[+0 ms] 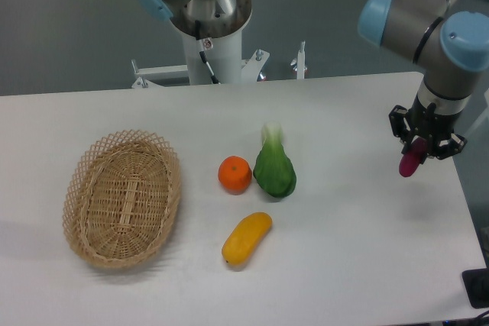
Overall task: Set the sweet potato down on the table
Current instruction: 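Move the gripper holding the purple sweet potato down toward the table beside the mango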
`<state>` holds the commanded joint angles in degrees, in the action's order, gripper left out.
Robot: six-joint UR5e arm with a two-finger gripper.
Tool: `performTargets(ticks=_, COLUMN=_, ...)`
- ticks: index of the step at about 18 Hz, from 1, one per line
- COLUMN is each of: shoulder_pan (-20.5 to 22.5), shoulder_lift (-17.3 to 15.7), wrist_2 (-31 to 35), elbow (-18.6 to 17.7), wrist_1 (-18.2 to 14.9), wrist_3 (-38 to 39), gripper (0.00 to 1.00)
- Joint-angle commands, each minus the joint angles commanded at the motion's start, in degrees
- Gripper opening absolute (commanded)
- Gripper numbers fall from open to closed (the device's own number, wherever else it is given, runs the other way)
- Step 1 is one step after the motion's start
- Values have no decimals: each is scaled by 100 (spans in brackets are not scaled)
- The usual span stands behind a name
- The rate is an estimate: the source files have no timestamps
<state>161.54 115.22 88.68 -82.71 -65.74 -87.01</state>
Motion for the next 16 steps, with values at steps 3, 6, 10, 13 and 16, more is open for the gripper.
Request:
performTargets(ticks=3, shoulder_pan=-9, shoulder_lift=0, wrist_2=0, elbow=-35, wrist_1=0, wrist_3=9, gripper=13)
performTargets(ticks=6, shoulder_pan=-192, shoulder_lift=70, wrist_2=61, elbow=-35, wrist_1=0, wrist_3=35, gripper=13)
performTargets(ticks=10, shoulder_pan=-544, shoulder_lift=175, wrist_2=334, elbow=-35, wrist_1=-17, wrist_3=692, gripper=13)
performTargets(ticks=13, shoulder_pan=-816, shoulder_lift=246, wrist_2=325, elbow=-105, wrist_1=0, wrist_3=1001, gripper=13)
performTargets(ticks=16, shoulder_pan=-1010, shoulder_lift=255, wrist_2=290, elbow=-386, wrist_1=105, wrist_3=1142, gripper=12)
